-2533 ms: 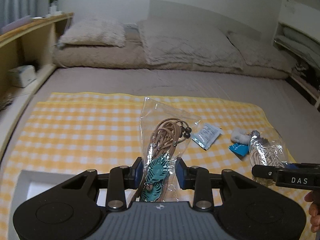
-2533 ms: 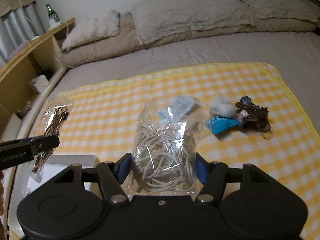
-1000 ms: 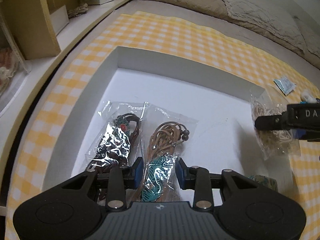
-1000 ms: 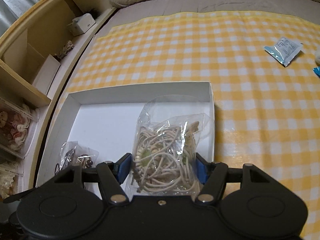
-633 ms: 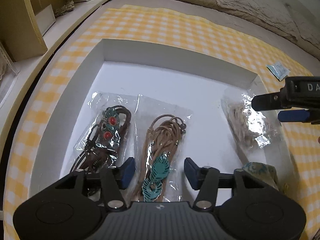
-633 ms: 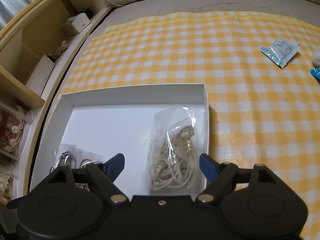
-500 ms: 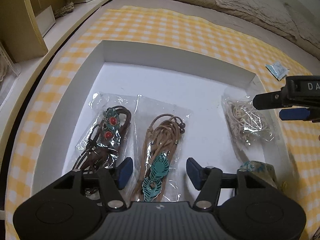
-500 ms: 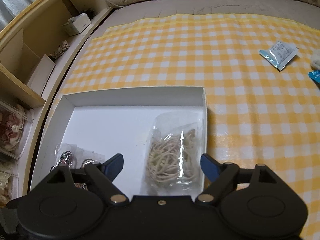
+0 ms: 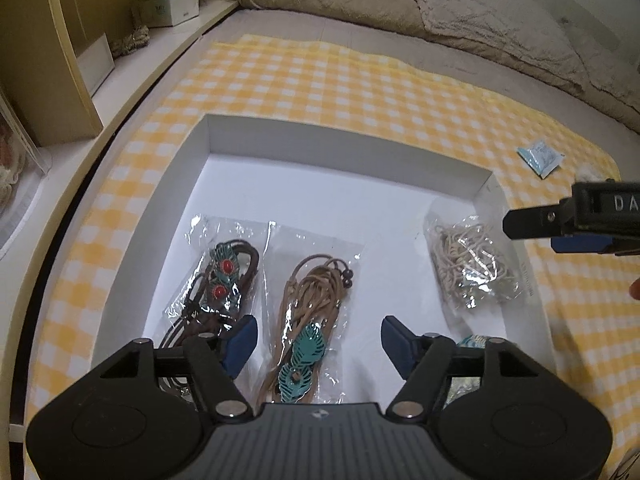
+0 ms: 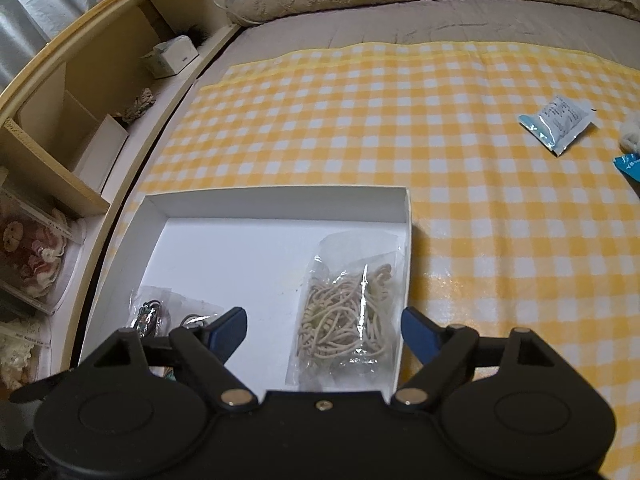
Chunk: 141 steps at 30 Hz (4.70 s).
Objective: Organize soft objects
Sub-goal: 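Open both tools to release the cord bags into the box, then move both tools back over the sachet and knitted item on the cloth, then grasp the brown knitted item with the right tool while the left tool grasps the white sachet, then lift and carry the knitted item and sachet over the white box with both tools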
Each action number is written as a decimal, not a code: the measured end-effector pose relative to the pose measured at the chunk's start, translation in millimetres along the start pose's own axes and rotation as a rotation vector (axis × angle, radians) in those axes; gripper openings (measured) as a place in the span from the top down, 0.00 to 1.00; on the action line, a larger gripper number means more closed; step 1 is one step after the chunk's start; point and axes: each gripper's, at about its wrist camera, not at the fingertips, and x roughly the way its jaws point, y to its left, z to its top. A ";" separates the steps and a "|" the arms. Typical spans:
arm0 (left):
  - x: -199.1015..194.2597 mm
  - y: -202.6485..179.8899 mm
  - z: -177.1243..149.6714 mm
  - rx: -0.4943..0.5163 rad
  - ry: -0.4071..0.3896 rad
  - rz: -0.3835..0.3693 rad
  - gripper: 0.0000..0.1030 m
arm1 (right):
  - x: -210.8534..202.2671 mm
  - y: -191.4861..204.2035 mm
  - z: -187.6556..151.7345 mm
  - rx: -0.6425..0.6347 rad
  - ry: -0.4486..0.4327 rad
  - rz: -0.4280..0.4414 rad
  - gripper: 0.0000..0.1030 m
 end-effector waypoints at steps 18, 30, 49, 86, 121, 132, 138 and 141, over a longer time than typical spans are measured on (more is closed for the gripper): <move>-42.0 -13.4 14.1 -0.005 -0.106 0.013 0.25 | -49.3 -7.6 -5.8 -0.093 -0.114 0.020 0.18; -65.1 -24.9 23.8 -0.008 -0.202 0.017 0.08 | -81.0 -16.0 -12.7 -0.194 -0.218 -0.003 0.03; -53.8 -122.6 61.6 0.121 -0.294 -0.041 0.00 | -125.6 -93.3 -9.1 -0.162 -0.366 -0.167 0.00; 142.6 -320.2 150.8 0.524 -0.346 -0.240 0.00 | -98.6 -352.1 44.8 0.043 -0.472 -0.431 0.00; 219.7 -362.1 180.9 0.592 -0.165 -0.268 0.65 | -36.4 -389.0 65.1 0.264 -0.250 -0.279 0.51; 216.0 -384.9 157.5 0.625 -0.175 -0.246 0.16 | -62.4 -385.3 53.2 0.249 -0.265 -0.277 0.51; 227.6 -390.3 152.0 0.636 -0.148 -0.219 0.29 | -67.1 -388.9 49.9 0.254 -0.263 -0.264 0.51; 227.7 -384.6 155.1 0.579 -0.112 -0.262 0.47 | -68.1 -390.3 48.1 0.250 -0.262 -0.260 0.51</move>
